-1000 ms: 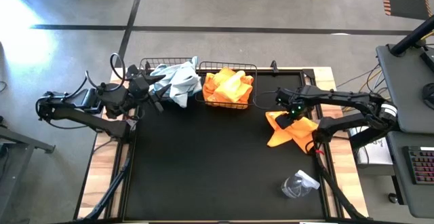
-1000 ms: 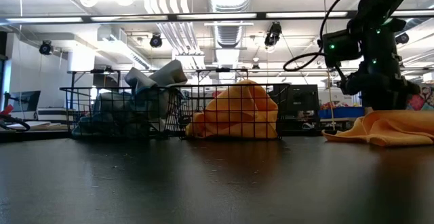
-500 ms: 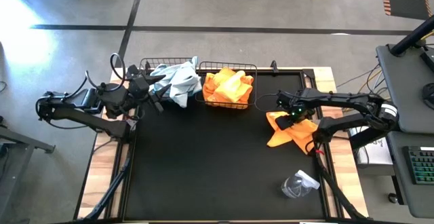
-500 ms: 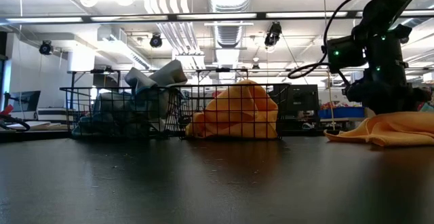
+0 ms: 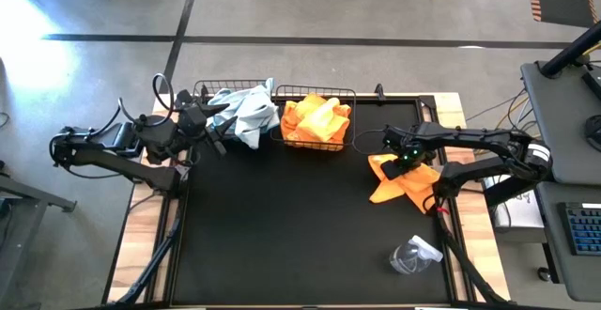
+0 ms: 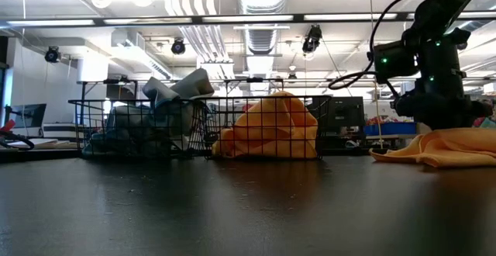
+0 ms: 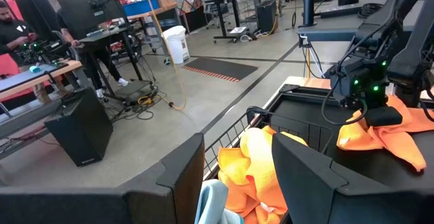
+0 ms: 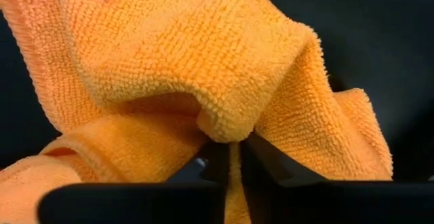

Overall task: Sort microfiber towel by color & place in baskets
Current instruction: Put the yellow towel into the right black wire basket

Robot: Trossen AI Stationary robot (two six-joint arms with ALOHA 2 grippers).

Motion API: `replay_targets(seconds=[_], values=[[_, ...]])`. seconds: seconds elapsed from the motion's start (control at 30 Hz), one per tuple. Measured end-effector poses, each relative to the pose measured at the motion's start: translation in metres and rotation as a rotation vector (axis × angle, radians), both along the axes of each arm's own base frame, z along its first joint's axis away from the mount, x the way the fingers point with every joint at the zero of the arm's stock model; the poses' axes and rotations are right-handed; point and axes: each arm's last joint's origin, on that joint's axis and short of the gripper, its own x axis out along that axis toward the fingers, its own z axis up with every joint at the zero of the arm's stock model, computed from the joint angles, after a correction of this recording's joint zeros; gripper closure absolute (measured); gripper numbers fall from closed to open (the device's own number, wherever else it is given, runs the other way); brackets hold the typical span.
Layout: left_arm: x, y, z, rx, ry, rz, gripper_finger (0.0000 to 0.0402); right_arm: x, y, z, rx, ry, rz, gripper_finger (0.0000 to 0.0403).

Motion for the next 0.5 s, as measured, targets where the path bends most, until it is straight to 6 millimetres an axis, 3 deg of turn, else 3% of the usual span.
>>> replay_targets(seconds=[0.3,0.5], values=[[0.0,0.0,0.0,0.0,0.0,0.0,0.0243,0.002,0.001,0.001,0.04,-0.032,-0.017,0.0393],[0.0,0.0,0.0,0.0,-0.001,0.0,0.0243,0.009,-0.003,0.014,0.034,-0.094,-0.014,0.0393]])
